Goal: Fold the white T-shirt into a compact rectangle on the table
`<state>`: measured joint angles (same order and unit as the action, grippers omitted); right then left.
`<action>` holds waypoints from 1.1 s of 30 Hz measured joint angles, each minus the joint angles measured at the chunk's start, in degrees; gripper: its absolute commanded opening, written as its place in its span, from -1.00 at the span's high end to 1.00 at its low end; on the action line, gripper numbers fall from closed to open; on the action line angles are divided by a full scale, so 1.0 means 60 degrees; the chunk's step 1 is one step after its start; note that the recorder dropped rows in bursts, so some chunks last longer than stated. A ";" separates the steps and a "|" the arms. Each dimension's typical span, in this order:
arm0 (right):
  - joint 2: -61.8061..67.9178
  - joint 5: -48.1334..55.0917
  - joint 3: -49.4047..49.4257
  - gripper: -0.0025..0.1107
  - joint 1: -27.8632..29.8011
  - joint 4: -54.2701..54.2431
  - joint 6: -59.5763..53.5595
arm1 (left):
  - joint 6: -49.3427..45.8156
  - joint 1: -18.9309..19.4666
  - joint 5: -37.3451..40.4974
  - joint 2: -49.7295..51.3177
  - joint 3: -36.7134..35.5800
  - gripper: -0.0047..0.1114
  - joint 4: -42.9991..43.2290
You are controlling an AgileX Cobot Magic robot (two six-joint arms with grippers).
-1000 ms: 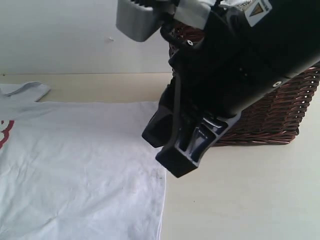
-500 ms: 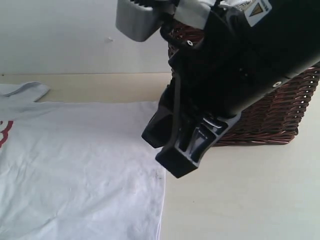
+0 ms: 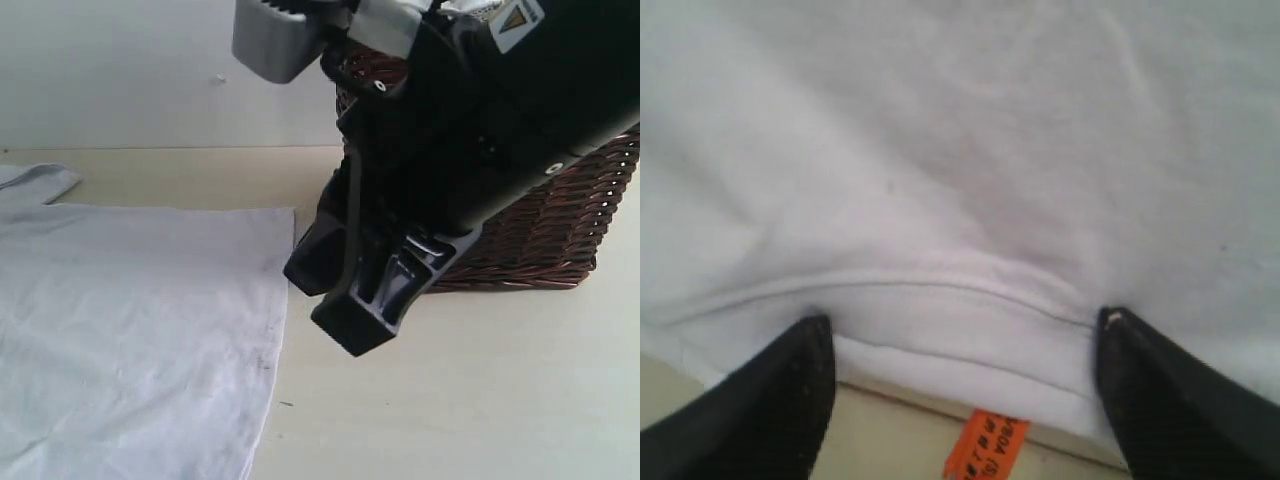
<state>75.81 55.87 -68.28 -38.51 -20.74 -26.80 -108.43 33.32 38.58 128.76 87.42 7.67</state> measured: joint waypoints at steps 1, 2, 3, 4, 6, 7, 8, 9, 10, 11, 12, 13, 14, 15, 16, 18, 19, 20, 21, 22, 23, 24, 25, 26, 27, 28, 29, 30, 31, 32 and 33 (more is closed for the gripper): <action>0.0000 0.0000 0.0020 0.73 0.0000 0.0000 -0.0077 | -0.0019 0.0018 -0.0212 0.0000 0.0000 -0.31 -0.0073; 0.0000 -0.0020 0.0113 0.73 0.0000 0.0049 -0.0203 | -0.0019 0.0037 -0.0843 0.0024 0.0000 -0.31 -0.0187; 0.0000 -0.0057 0.0192 0.73 0.0000 0.0105 -0.0249 | -0.0019 0.0037 -0.1229 0.0049 0.0000 -0.31 -0.0249; 0.0000 -0.0182 0.0280 0.69 0.0000 0.0154 -0.0313 | -0.0019 0.0051 -0.1804 0.0090 0.0000 -0.31 -0.0290; 0.0055 -0.0278 0.0302 0.48 0.0000 0.0181 -0.0382 | -0.0019 0.0051 -0.2170 0.0136 0.0000 -0.31 -0.0309; 0.0068 -0.0320 0.0302 0.34 0.0000 0.0181 -0.0399 | -0.0019 0.0051 -0.2219 0.0136 0.0000 -0.31 -0.0323; 0.0093 -0.0339 0.0302 0.25 0.0000 0.0181 -0.0420 | -0.0019 0.0051 -0.2283 0.0136 0.0000 -0.31 -0.0323; 0.0091 -0.0365 0.0302 0.23 0.0000 0.0181 -0.0420 | -0.0019 0.0051 -0.2326 0.0150 0.0000 -0.31 -0.0323; 0.0091 -0.0389 0.0302 0.23 0.0000 0.0181 -0.0420 | -0.0019 0.0051 -0.2348 0.0150 0.0000 -0.31 -0.0323; 0.0091 -0.0460 0.0302 0.23 0.0000 0.0181 -0.0420 | -0.0019 0.0051 -0.2360 0.0150 0.0000 -0.31 -0.0323; 0.0091 -0.0498 0.0302 0.23 0.0000 0.0197 -0.0452 | -0.0019 0.0051 -0.2382 0.0150 0.0000 -0.31 -0.0323; 0.0098 -0.0514 0.0302 0.21 0.0000 0.0216 -0.0607 | -0.0019 0.0051 -0.2421 0.0157 0.0000 -0.31 -0.0323; 0.0122 -0.0514 0.0302 0.14 0.0000 0.0216 -0.0711 | -0.0019 0.0051 -0.2421 0.0157 0.0000 -0.31 -0.0323; 0.0243 -0.0514 0.0302 0.11 0.0000 0.0216 -0.0864 | -0.0019 0.0051 -0.2447 0.0157 0.0000 -0.31 -0.0323; 0.0315 -0.0514 0.0302 0.08 0.0000 0.0216 -0.0906 | -0.0019 0.0051 -0.2444 0.0157 0.0000 -0.31 -0.0323; 0.0694 -0.0592 0.0302 0.06 0.0000 0.0216 -0.0947 | -0.0019 0.0051 -0.2452 0.0157 0.0000 -0.31 -0.0323; 0.0828 -0.0675 0.0302 0.06 0.0000 0.0216 -0.0963 | -0.0019 0.0051 -0.2452 0.0157 0.0000 -0.31 -0.0323; 0.1026 -0.0844 0.0302 0.06 0.0000 0.0216 -0.0989 | -0.0019 0.0051 -0.2469 0.0157 0.0000 -0.31 -0.0323; 0.1092 -0.0913 0.0302 0.06 0.0000 0.0216 -0.0989 | -0.0019 0.0051 -0.2469 0.0157 0.0000 -0.31 -0.0323; 0.1187 -0.0936 0.0302 0.06 -0.0017 0.0216 -0.0989 | -0.0019 0.0051 -0.2476 0.0157 0.0000 -0.31 -0.0323; 0.1208 -0.0956 0.0302 0.06 -0.0016 0.0216 -0.0989 | -0.0019 0.0030 -0.2476 0.0157 0.0000 -0.31 -0.0323; 0.1224 -0.0960 0.0302 0.06 -0.0016 0.0153 -0.0989 | -0.0019 0.0009 -0.2476 0.0157 0.0000 -0.31 -0.0286; 0.1224 -0.0960 0.0302 0.06 -0.0016 0.0110 -0.0989 | -0.0019 -0.0032 -0.2427 0.0157 0.0000 -0.31 -0.0263; 0.1224 -0.0960 0.0302 0.06 -0.0016 -0.0085 -0.0996 | -0.0019 -0.0082 -0.2409 0.0157 0.0000 -0.31 -0.0206; 0.1224 -0.0960 0.0302 0.06 -0.0016 -0.0196 -0.0996 | -0.0036 -0.0196 -0.2409 0.0157 -0.0087 -0.31 -0.0129; 0.1224 -0.0960 0.0302 0.06 -0.0016 -0.0215 -0.0996 | -0.0057 -0.0284 -0.2409 0.0135 -0.0170 -0.31 -0.0076; 0.1224 -0.0941 0.0302 0.06 -0.0016 -0.0257 -0.0996 | -0.0057 -0.0499 -0.2332 0.0042 -0.0338 -0.31 0.0016; 0.1224 -0.0913 0.0302 0.06 -0.0016 -0.0262 -0.0996 | -0.0057 -0.0648 -0.2205 -0.0011 -0.0425 -0.31 0.0040; 0.1224 -0.0882 0.0302 0.06 -0.0016 -0.0278 -0.0996 | -0.0057 -0.0948 -0.1900 -0.0120 -0.0589 -0.31 0.0062; 0.1224 -0.0859 0.0302 0.06 -0.0016 -0.0278 -0.0996 | -0.0057 -0.1117 -0.1722 -0.0208 -0.0681 -0.31 0.0078; 0.1224 -0.0837 0.0302 0.06 -0.0016 -0.0295 -0.0996 | -0.0074 -0.1382 -0.1487 -0.0316 -0.0852 -0.31 0.0099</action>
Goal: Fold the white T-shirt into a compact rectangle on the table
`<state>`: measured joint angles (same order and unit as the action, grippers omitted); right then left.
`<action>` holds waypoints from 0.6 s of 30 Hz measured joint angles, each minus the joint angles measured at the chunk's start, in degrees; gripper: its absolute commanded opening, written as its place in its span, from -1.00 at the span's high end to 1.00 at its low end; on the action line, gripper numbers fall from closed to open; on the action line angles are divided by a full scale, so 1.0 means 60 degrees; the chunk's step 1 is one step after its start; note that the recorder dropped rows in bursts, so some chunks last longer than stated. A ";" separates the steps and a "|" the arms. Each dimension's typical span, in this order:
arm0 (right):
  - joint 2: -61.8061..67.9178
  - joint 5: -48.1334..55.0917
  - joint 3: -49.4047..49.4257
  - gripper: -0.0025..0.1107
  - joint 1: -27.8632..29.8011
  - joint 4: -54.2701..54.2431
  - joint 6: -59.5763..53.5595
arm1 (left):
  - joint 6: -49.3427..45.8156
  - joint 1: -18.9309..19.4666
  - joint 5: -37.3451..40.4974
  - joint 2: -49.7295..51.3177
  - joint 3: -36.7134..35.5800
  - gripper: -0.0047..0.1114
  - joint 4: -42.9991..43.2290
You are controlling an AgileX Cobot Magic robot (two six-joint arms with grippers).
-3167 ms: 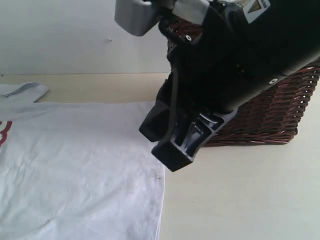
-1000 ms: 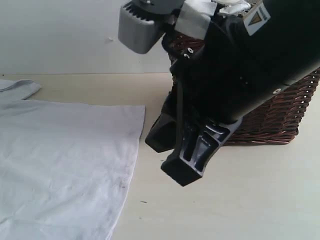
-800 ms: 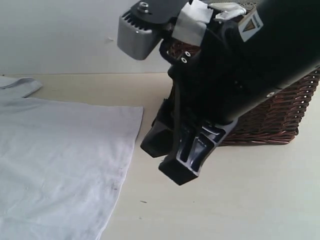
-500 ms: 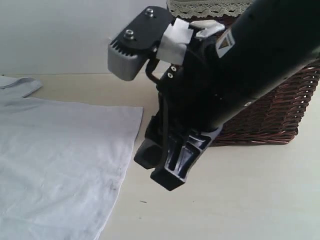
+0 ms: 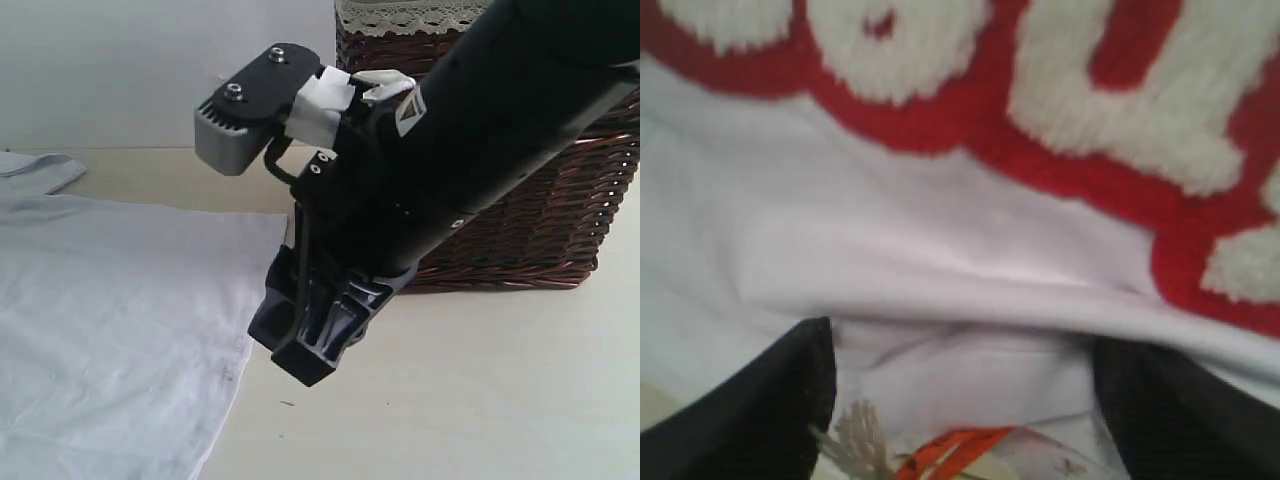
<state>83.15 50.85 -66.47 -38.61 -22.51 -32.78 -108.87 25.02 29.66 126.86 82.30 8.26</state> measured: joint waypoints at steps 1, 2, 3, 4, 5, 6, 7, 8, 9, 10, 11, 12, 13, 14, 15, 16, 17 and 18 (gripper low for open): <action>0.0000 0.0020 0.0000 0.06 0.0000 0.0000 0.0000 | 0.0000 -0.0056 0.0040 -0.0046 -0.0077 -0.31 0.0020; 0.0000 0.0064 0.0000 0.06 0.0000 0.0000 0.0000 | -0.0019 -0.0115 0.0041 -0.0094 -0.0167 -0.31 0.0020; 0.0000 0.0083 0.0000 0.06 0.0000 -0.0030 0.0000 | -0.0019 -0.0157 0.0041 -0.0151 -0.0264 -0.31 0.0020; 0.0000 0.0105 0.0000 0.06 0.0000 -0.0050 0.0000 | -0.0019 -0.0172 0.0041 -0.0204 -0.0365 -0.31 0.0020; 0.0000 0.0121 0.0000 0.06 0.0000 -0.0093 0.0000 | -0.0019 -0.0196 0.0041 -0.0284 -0.0481 -0.31 0.0020; 0.0000 0.0149 0.0000 0.06 0.0000 -0.0115 0.0000 | -0.0019 -0.0195 -0.0005 -0.0363 -0.0607 -0.31 0.0020; 0.0000 0.0168 0.0000 0.06 0.0000 -0.0123 0.0000 | -0.0019 -0.0195 -0.0002 -0.0439 -0.0706 -0.31 0.0001; 0.0000 0.0190 0.0000 0.06 0.0000 -0.0141 0.0000 | -0.0019 -0.0195 -0.0002 -0.0546 -0.0837 -0.31 -0.0063; 0.0000 0.0190 0.0000 0.06 0.0000 -0.0164 0.0000 | -0.0019 -0.0195 -0.0002 -0.0667 -0.0962 -0.31 -0.0086; 0.0000 0.0209 0.0000 0.06 0.0000 -0.0164 0.0000 | 0.0001 -0.0195 -0.0002 -0.0757 -0.1060 -0.31 -0.0130; 0.0000 0.0211 0.0000 0.06 0.0000 -0.0164 0.0000 | 0.0001 -0.0195 0.0067 -0.0866 -0.1195 -0.31 -0.0179; 0.0000 0.0227 0.0000 0.06 0.0000 -0.0194 -0.0038 | 0.0018 -0.0214 0.0162 -0.0983 -0.1348 -0.31 -0.0220; 0.0000 0.0223 0.0000 0.06 0.0000 -0.0185 -0.0090 | 0.0018 -0.0236 0.0246 -0.1106 -0.1518 -0.31 -0.0246; 0.0000 0.0223 0.0000 0.06 0.0000 -0.0201 -0.0159 | 0.0038 -0.0259 0.0343 -0.1232 -0.1702 -0.31 -0.0289; 0.0000 0.0223 0.0000 0.06 0.0000 -0.0201 -0.0231 | 0.0038 -0.0283 0.0458 -0.1356 -0.1874 -0.31 -0.0330; 0.0000 0.0223 0.0000 0.06 0.0000 -0.0201 -0.0329 | 0.0053 -0.0283 0.0549 -0.1480 -0.2027 -0.31 -0.0367; 0.0000 0.0223 0.0000 0.06 0.0000 -0.0201 -0.0394 | 0.0053 -0.0283 0.0637 -0.1574 -0.2144 -0.31 -0.0388; 0.0000 0.0248 0.0000 0.06 0.0000 -0.0201 -0.0439 | 0.0053 -0.0295 0.0768 -0.1679 -0.2261 -0.31 -0.0439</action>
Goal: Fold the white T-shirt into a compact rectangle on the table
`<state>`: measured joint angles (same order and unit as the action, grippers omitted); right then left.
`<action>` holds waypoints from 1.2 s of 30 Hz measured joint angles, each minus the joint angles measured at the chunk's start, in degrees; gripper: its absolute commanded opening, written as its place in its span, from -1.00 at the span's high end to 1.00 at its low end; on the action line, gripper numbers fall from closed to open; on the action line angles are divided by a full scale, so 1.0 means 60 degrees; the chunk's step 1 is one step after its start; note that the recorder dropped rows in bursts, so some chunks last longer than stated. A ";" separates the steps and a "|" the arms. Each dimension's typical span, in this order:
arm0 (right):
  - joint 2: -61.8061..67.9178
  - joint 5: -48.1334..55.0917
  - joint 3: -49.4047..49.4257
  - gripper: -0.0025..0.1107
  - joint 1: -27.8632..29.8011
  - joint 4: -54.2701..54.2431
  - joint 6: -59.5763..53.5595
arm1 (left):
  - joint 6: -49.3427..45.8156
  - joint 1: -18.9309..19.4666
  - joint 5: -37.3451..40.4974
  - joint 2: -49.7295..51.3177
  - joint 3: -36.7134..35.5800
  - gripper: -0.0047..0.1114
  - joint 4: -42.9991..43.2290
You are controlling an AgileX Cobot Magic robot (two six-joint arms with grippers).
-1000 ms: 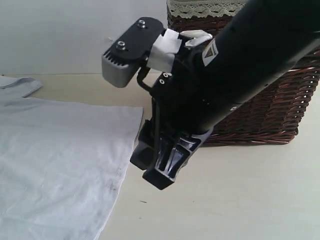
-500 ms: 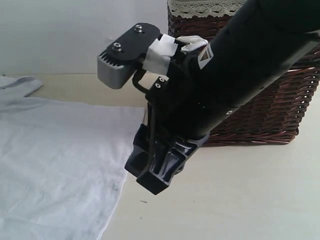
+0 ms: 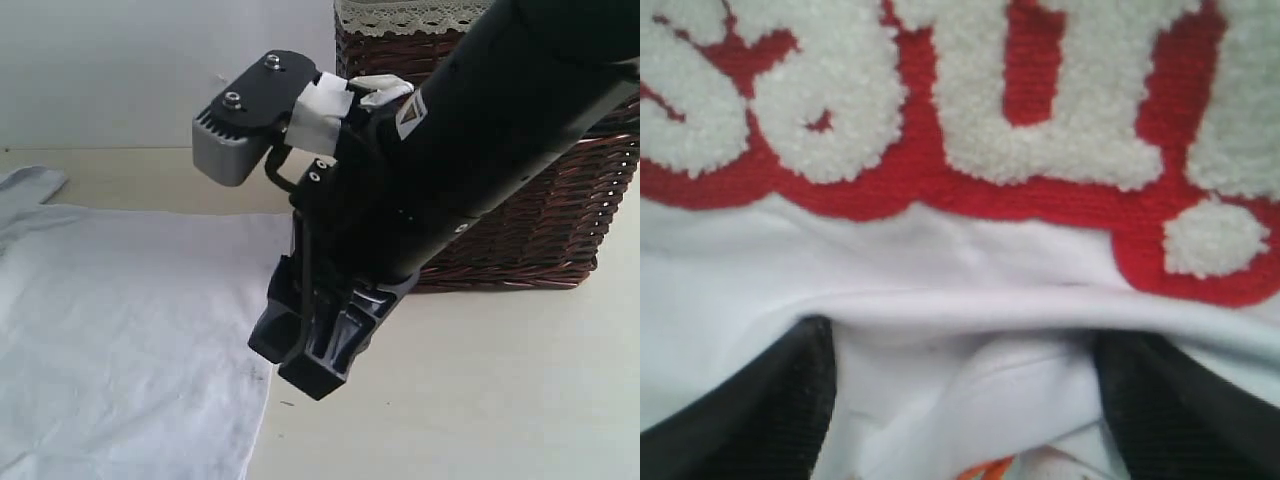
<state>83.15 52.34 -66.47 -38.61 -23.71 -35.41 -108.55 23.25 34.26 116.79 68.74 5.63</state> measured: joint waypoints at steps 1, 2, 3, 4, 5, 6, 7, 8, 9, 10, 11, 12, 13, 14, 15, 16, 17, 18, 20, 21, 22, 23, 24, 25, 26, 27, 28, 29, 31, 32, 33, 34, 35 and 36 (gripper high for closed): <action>0.0000 0.0018 0.0000 0.06 0.0000 0.0000 -0.0050 | 0.0023 -0.0012 0.0098 -0.0092 -0.0111 -0.31 -0.0040; 0.0000 0.0018 0.0000 0.06 0.0000 0.0000 -0.0103 | 0.0023 -0.0012 0.0191 -0.0160 -0.0198 -0.31 -0.0089; 0.0000 0.0036 0.0000 0.06 0.0000 0.0000 -0.0162 | 0.0044 -0.0012 0.0263 -0.0251 -0.0302 -0.31 -0.0153; 0.0000 0.0036 0.0000 0.06 0.0000 0.0000 -0.0182 | 0.0064 -0.0012 0.0359 -0.0337 -0.0384 -0.31 -0.0231; 0.0000 0.0036 0.0000 0.06 0.0000 0.0000 -0.0205 | 0.0064 -0.0012 0.0419 -0.0419 -0.0431 -0.31 -0.0282; 0.0000 0.0036 0.0000 0.06 0.0000 0.0000 -0.0205 | 0.0064 -0.0012 0.0480 -0.0490 -0.0476 -0.31 -0.0343; 0.0000 0.0036 0.0000 0.06 0.0000 0.0000 -0.0205 | 0.0085 -0.0012 0.0480 -0.0560 -0.0494 -0.31 -0.0380; 0.0000 0.0036 0.0000 0.06 0.0000 0.0000 -0.0228 | 0.0085 -0.0012 0.0480 -0.0600 -0.0492 -0.31 -0.0401; 0.0000 0.0036 0.0000 0.06 0.0000 0.0000 -0.0281 | 0.0102 -0.0012 0.0480 -0.0631 -0.0492 -0.31 -0.0418; 0.0000 0.0036 0.0000 0.06 0.0000 0.0000 -0.0425 | 0.0102 -0.0012 0.0455 -0.0650 -0.0492 -0.31 -0.0439; 0.0000 0.0014 0.0000 0.06 0.0000 0.0000 -0.0582 | 0.0102 -0.0012 0.0455 -0.0672 -0.0492 -0.31 -0.0439; 0.0021 -0.0033 0.0000 0.06 0.0000 0.0000 -0.0734 | 0.0102 0.0007 0.0441 -0.0672 -0.0492 -0.31 -0.0439; 0.0065 -0.0125 0.0000 0.06 0.0000 0.0000 -0.0848 | 0.0102 0.0046 0.0421 -0.0672 -0.0492 -0.31 -0.0439; 0.0119 -0.0230 0.0000 0.04 0.0000 0.0000 -0.0899 | 0.0102 0.0064 0.0421 -0.0672 -0.0492 -0.31 -0.0439; 0.0217 -0.0408 0.0000 0.01 0.0000 0.0017 -0.0942 | 0.0102 0.0084 0.0421 -0.0672 -0.0492 -0.31 -0.0439; 0.0354 -0.0598 0.0000 -0.03 0.0000 0.0017 -0.0969 | 0.0102 0.0084 0.0421 -0.0672 -0.0492 -0.31 -0.0439; 0.0492 -0.0775 0.0000 -0.06 0.0000 0.0017 -0.0995 | 0.0102 0.0102 0.0421 -0.0672 -0.0492 -0.31 -0.0439; 0.0685 -0.0890 -0.0025 -0.08 0.0000 0.0033 -0.0995 | 0.0102 0.0121 0.0421 -0.0672 -0.0492 -0.31 -0.0439; 0.1128 -0.0911 -0.0236 -0.09 0.0000 0.0155 -0.0995 | 0.0102 0.0121 0.0421 -0.0672 -0.0492 -0.31 -0.0439; 0.1365 -0.0911 -0.0435 -0.09 0.0000 0.0249 -0.0995 | 0.0102 0.0121 0.0421 -0.0672 -0.0492 -0.31 -0.0439; 0.1603 -0.0868 -0.0678 -0.09 0.0000 0.0305 -0.0995 | 0.0102 0.0121 0.0421 -0.0672 -0.0492 -0.31 -0.0439; 0.1837 -0.0817 -0.0941 -0.09 0.0000 0.0377 -0.0995 | 0.0102 0.0121 0.0421 -0.0672 -0.0492 -0.31 -0.0439; 0.2028 -0.0757 -0.1198 -0.09 0.0000 0.0449 -0.0995 | 0.0102 0.0121 0.0421 -0.0672 -0.0492 -0.31 -0.0439; 0.2273 -0.0645 -0.1443 -0.09 0.0000 0.0542 -0.1020 | 0.0102 0.0121 0.0421 -0.0672 -0.0492 -0.31 -0.0439; 0.2533 -0.0510 -0.1664 -0.09 0.0000 0.0698 -0.1034 | 0.0102 0.0121 0.0421 -0.0672 -0.0492 -0.31 -0.0439; 0.2755 -0.0353 -0.1817 -0.09 0.0000 0.0876 -0.1034 | 0.0102 0.0121 0.0421 -0.0672 -0.0492 -0.31 -0.0439; 0.3045 -0.0190 -0.1974 -0.09 0.0000 0.1175 -0.1056 | 0.0102 0.0121 0.0421 -0.0672 -0.0492 -0.31 -0.0439; 0.3342 -0.0042 -0.2092 -0.09 0.0000 0.1510 -0.1056 | 0.0102 0.0121 0.0421 -0.0672 -0.0492 -0.31 -0.0439; 0.3913 0.0089 -0.2190 -0.09 0.0000 0.2119 -0.1056 | 0.0102 0.0121 0.0421 -0.0672 -0.0492 -0.31 -0.0439; 0.4172 0.0066 -0.2207 -0.09 0.0000 0.2415 -0.1056 | 0.0102 0.0121 0.0421 -0.0672 -0.0492 -0.31 -0.0439; 0.4355 0.0008 -0.2213 -0.09 0.0000 0.2609 -0.1073 | 0.0102 0.0121 0.0421 -0.0672 -0.0492 -0.31 -0.0439; 0.4558 -0.0105 -0.2231 -0.09 0.0000 0.2807 -0.1097 | 0.0102 0.0121 0.0421 -0.0672 -0.0492 -0.31 -0.0439; 0.4729 -0.0274 -0.2231 -0.09 0.0000 0.2928 -0.1186 | 0.0102 0.0121 0.0421 -0.0672 -0.0492 -0.31 -0.0439; 0.4840 -0.0463 -0.2231 -0.09 0.0000 0.2996 -0.1268 | 0.0102 0.0121 0.0421 -0.0672 -0.0492 -0.31 -0.0439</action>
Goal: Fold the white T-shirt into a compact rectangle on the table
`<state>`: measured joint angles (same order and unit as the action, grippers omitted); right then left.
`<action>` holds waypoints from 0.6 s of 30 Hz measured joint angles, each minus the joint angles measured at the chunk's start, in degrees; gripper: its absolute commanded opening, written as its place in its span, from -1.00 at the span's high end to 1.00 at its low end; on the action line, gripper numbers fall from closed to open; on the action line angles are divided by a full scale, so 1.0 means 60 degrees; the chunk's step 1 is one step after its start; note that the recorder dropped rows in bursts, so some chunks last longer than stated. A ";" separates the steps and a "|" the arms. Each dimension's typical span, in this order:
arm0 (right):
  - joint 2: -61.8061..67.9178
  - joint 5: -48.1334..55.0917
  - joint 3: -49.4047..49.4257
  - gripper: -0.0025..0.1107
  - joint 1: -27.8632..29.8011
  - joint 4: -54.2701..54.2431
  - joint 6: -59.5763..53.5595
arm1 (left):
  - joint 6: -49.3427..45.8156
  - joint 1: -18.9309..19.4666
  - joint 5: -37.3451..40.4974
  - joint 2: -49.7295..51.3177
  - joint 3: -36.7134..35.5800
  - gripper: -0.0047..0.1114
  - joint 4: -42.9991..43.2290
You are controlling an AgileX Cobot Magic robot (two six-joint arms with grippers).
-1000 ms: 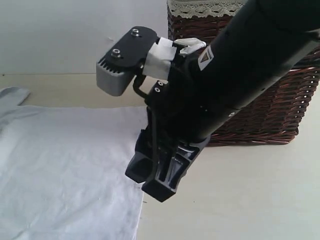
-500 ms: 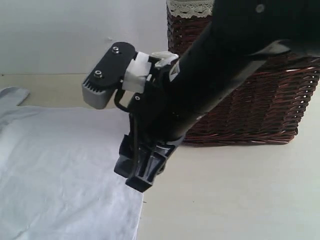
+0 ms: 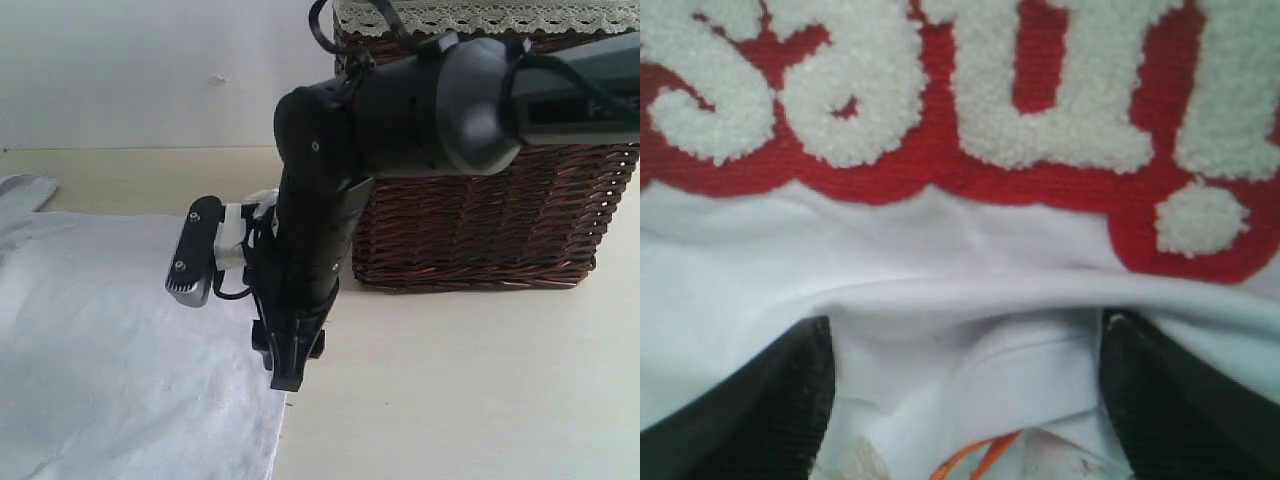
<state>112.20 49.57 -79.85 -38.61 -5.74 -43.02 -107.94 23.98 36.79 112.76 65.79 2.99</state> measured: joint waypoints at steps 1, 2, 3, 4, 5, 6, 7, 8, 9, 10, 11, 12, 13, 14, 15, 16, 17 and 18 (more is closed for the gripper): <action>0.0145 -0.0204 -0.0004 -0.09 0.0000 0.0028 -0.0089 | 0.0000 0.0000 0.0000 0.0000 0.0000 -0.31 0.0000; 0.0235 -0.0402 -0.0021 -0.09 0.0000 0.0077 -0.0128 | 0.0000 0.0000 0.0000 0.0000 0.0000 -0.31 0.0000; 0.0347 -0.0565 -0.0040 -0.09 0.0000 0.0122 -0.0128 | 0.0000 0.0000 0.0000 0.0000 0.0000 -0.31 0.0000; 0.0479 -0.0673 -0.0120 -0.09 0.0000 0.0213 -0.0100 | 0.0000 0.0000 0.0000 0.0000 0.0000 -0.31 0.0000; 0.0624 -0.0667 -0.0210 -0.09 0.0000 0.0318 0.0013 | 0.0000 0.0000 0.0000 0.0000 0.0000 -0.31 0.0000; 0.0756 -0.0635 -0.0339 -0.09 0.0000 0.0465 0.0166 | 0.0000 0.0000 0.0000 0.0000 0.0000 -0.31 0.0000; 0.0965 -0.0485 -0.0602 -0.09 0.0000 0.0746 0.0339 | 0.0000 0.0000 0.0000 0.0000 0.0000 -0.31 0.0000; 0.1123 -0.0343 -0.0822 -0.09 0.0000 0.0956 0.0490 | 0.0000 0.0000 0.0000 0.0000 0.0000 -0.31 0.0000; 0.1281 -0.0152 -0.1126 -0.09 0.0000 0.1151 0.0578 | 0.0000 0.0000 0.0000 0.0000 0.0000 -0.31 0.0000; 0.1524 0.0027 -0.1434 -0.09 0.0000 0.1284 0.0684 | 0.0000 0.0000 0.0000 0.0000 0.0000 -0.31 0.0000; 0.1678 0.0170 -0.1730 -0.09 0.0000 0.1349 0.0721 | 0.0000 0.0000 0.0000 0.0000 0.0000 -0.31 0.0000; 0.1832 0.0274 -0.1954 -0.09 0.0000 0.1375 0.0777 | 0.0000 0.0000 0.0000 0.0000 0.0000 -0.31 0.0000; 0.2060 0.0428 -0.2248 -0.09 0.0000 0.1421 0.0805 | 0.0000 0.0000 0.0000 0.0000 0.0000 -0.31 0.0000; 0.2218 0.0555 -0.2420 -0.09 0.0000 0.1442 0.0821 | 0.0000 0.0000 0.0000 0.0000 0.0000 -0.31 0.0000; 0.2465 0.0768 -0.2607 -0.10 0.0000 0.1492 0.0821 | 0.0000 0.0000 0.0000 0.0000 0.0000 -0.31 0.0000; 0.2669 0.0983 -0.2757 -0.11 0.0000 0.1548 0.0821 | 0.0000 0.0000 0.0000 0.0000 0.0000 -0.31 0.0000; 0.2829 0.1116 -0.2845 -0.13 0.0000 0.1612 0.0845 | 0.0000 0.0000 0.0000 0.0000 0.0000 -0.31 0.0000; 0.3011 0.1225 -0.2900 -0.14 0.0000 0.1671 0.0845 | 0.0000 0.0000 0.0000 0.0000 0.0000 -0.31 0.0000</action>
<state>130.26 56.92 -97.25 -38.61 4.28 -37.94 -107.94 23.98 36.79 112.76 65.79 2.99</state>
